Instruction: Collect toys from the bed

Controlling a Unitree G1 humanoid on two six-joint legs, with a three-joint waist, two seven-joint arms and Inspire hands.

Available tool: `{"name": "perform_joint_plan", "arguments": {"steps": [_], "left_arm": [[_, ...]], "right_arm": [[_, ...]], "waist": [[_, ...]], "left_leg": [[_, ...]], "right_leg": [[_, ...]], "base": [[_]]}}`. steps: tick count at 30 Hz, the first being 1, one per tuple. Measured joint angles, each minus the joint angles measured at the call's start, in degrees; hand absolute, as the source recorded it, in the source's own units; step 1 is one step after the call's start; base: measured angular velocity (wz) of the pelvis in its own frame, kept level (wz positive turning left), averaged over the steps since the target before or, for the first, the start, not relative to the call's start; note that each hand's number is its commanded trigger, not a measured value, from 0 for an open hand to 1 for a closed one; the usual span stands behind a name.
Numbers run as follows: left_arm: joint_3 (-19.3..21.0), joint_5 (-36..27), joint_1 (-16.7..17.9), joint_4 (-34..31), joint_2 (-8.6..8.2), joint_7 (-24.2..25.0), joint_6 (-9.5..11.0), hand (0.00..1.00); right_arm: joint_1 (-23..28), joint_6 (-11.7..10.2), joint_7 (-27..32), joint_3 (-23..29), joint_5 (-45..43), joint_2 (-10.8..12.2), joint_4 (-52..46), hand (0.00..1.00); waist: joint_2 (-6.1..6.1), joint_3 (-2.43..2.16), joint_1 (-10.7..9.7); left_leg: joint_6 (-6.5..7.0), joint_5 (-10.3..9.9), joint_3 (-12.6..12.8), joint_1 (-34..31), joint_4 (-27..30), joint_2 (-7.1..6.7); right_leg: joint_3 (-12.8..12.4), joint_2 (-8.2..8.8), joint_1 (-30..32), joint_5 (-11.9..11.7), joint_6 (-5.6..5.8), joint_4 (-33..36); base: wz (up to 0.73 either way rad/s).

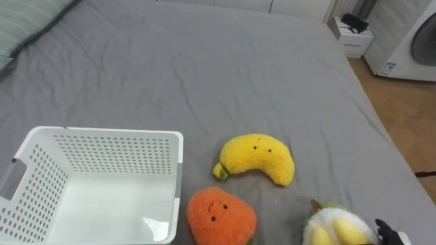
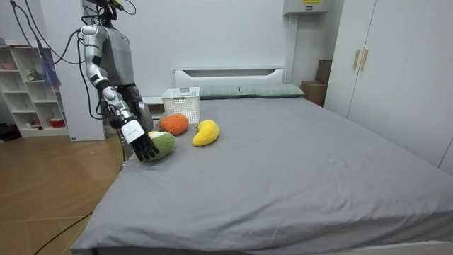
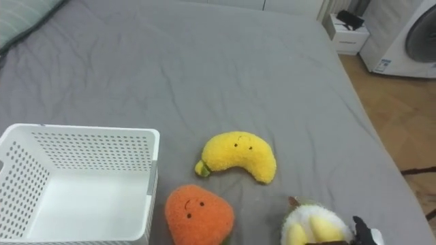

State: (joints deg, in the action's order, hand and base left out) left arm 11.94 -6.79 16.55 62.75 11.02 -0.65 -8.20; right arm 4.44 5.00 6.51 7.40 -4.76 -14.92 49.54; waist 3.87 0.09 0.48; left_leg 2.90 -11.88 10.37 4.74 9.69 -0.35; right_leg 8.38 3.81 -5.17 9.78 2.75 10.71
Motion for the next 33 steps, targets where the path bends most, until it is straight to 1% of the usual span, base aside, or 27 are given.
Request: {"name": "perform_joint_plan", "arguments": {"steps": [1, 2, 3, 4, 9, 17, 21, 24, 27, 29, 33], "left_arm": [[0.00, 0.05, -0.14, 0.26, -0.02, 0.05, 0.00, 0.00], [0.01, 0.05, -0.18, 0.30, -0.02, 0.09, 0.00, 0.00], [0.01, 0.09, -0.26, 0.30, -0.02, 0.15, 0.01, 0.00], [0.02, 0.12, -0.27, 0.35, -0.02, 0.19, 0.07, 0.00], [0.02, 0.10, -0.28, 0.42, -0.02, 0.40, 0.53, 0.00], [0.01, 0.07, -0.66, 0.45, -0.07, 0.91, 0.74, 0.00], [-0.01, 0.11, -0.74, 0.42, -0.08, 1.33, 0.83, 0.00], [-0.95, 0.11, -0.85, 0.51, -0.08, 1.46, 0.64, 0.00], [-1.64, 0.05, -1.58, 1.15, -0.09, 2.34, 0.59, 0.00], [-1.64, 0.06, -1.81, 1.07, -0.11, 2.41, 0.65, 0.00], [-1.44, 0.12, -2.44, -0.04, -0.10, 2.43, 1.52, 0.00]], "right_arm": [[0.00, 0.00, -0.38, 0.03, -0.15, 0.00, 0.02, 0.00], [-0.01, 0.00, -0.50, 0.04, -0.27, 0.00, 0.02, 0.20], [-0.05, -0.01, -0.88, 0.11, -0.56, 0.00, 0.02, 0.65], [-0.22, -0.12, -1.43, 0.16, -0.59, 0.00, 0.26, 1.00], [-1.09, -0.48, -3.02, 0.16, -2.33, 0.00, 1.51, 1.00], [-1.17, -0.70, -2.40, 0.67, -4.65, -0.11, 1.51, 1.00], [-1.20, -0.52, -2.45, 0.64, -4.99, -0.10, 1.46, 1.00], [-1.83, 0.23, -2.47, 0.48, -5.05, -0.10, 0.94, 1.00], [-1.99, 1.33, -2.47, 0.04, -5.65, -0.10, -4.34, 1.00], [-1.99, 1.40, -2.46, -0.43, -5.78, -0.10, -8.73, 1.00], [-2.29, 1.38, -2.51, -1.44, -6.25, -0.13, -22.15, 0.98]], "waist": [[-0.13, 0.00, -0.04], [-0.16, 0.00, -0.04], [-0.21, 0.00, -0.04], [-0.23, 0.01, -0.05], [-0.23, 0.06, -0.05], [-0.37, 0.14, 0.00], [-0.42, 0.16, 0.05], [-0.32, 0.10, 0.19], [-0.48, 0.17, 0.10], [-0.60, 0.14, 0.14], [-0.76, 0.13, 0.26]], "left_leg": [[0.00, 0.00, -0.01, 0.00, 0.00, 0.00], [0.00, 0.00, -0.01, -0.01, 0.00, 0.00], [0.00, 0.00, -0.03, -0.01, 0.00, 0.00], [0.00, 0.00, -0.03, 0.00, 0.01, 0.00], [0.00, 0.00, -0.10, -0.02, 0.00, -0.01], [0.00, -0.01, -0.25, -0.13, -0.05, -0.01], [0.00, 0.00, -0.52, -0.27, -0.07, -0.05], [0.00, 0.00, -0.51, -0.42, 0.01, -0.06], [0.01, 0.01, -0.51, -0.60, 0.05, -0.07], [0.00, 0.02, -0.52, -0.56, 0.05, -0.07], [0.01, 0.04, -0.67, -0.51, 0.03, -0.13]], "right_leg": [[0.03, 0.00, 0.01, 0.00, 0.00, 0.03], [0.04, 0.00, 0.01, 0.00, 0.00, 0.03], [0.10, 0.00, 0.00, 0.00, 0.00, 0.03], [0.11, 0.00, -0.04, 0.00, -0.01, 0.03], [0.23, 0.01, -0.05, 0.00, -0.01, 0.03], [0.41, 0.01, 0.00, 0.00, 0.00, -0.01], [0.70, 0.05, 0.00, 0.00, 0.00, -0.06], [0.73, 0.05, 0.18, 0.00, 0.00, -0.02], [0.67, 0.08, 0.43, 0.00, 0.00, 0.06], [0.69, 0.06, 0.41, 0.00, 0.00, 0.03], [0.89, 0.09, 0.26, 0.00, 0.00, -0.02]], "base": [[0.00], [0.00], [0.00], [0.00], [0.00], [0.00], [0.02], [0.00], [0.00], [0.00], [0.02]]}}
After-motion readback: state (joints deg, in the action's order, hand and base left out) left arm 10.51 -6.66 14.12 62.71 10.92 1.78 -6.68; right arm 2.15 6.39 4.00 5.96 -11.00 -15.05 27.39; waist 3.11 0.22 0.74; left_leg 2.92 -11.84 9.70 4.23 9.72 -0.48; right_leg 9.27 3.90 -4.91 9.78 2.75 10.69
